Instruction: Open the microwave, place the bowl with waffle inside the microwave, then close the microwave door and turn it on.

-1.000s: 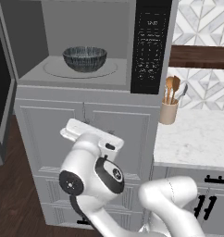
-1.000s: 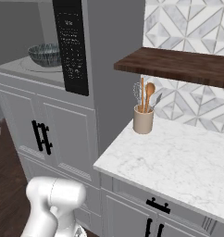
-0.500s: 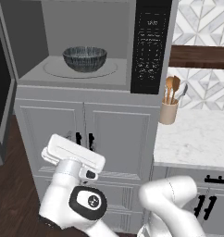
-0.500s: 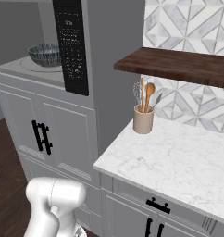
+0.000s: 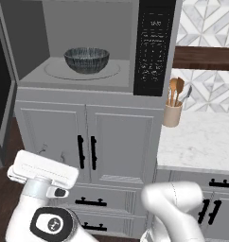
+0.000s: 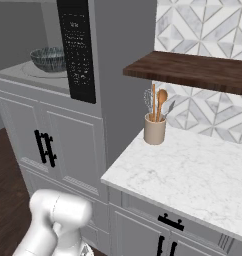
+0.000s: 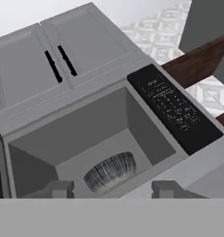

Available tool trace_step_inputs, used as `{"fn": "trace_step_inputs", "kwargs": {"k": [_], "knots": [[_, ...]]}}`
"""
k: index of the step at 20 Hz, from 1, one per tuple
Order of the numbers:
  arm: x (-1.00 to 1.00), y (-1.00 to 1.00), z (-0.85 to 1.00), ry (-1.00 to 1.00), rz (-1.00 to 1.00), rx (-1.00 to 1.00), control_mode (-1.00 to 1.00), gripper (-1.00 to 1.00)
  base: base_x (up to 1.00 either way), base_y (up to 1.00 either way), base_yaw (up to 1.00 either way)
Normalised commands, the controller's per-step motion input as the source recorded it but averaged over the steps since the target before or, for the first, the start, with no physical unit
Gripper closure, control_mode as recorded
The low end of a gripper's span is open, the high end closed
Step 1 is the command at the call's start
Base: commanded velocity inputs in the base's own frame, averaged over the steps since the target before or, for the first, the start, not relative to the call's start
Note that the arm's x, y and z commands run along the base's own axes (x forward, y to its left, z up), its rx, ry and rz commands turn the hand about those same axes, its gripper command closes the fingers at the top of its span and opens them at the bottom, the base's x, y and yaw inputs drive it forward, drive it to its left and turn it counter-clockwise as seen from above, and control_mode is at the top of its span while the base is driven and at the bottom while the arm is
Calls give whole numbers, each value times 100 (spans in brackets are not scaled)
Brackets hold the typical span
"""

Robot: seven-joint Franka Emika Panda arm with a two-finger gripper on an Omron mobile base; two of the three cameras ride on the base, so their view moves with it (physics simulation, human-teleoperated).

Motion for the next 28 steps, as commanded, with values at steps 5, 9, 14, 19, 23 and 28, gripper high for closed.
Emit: {"fn": "trace_step_inputs", "kwargs": {"k": [5,9,14,19,23,28], "knots": [[10,53,-23,-1,-4,-17,-100,100,0,0,0],[14,48,-33,-6,-1,-24,-100,100,0,0,0],[8,45,-11,-10,0,-19,-100,100,0,0,0],[5,41,8,-6,0,-1,-100,100,0,0,0],[0,37,14,-6,-1,0,-100,100,0,0,0],[3,35,15,-8,-2,0,-100,100,0,0,0]]}}
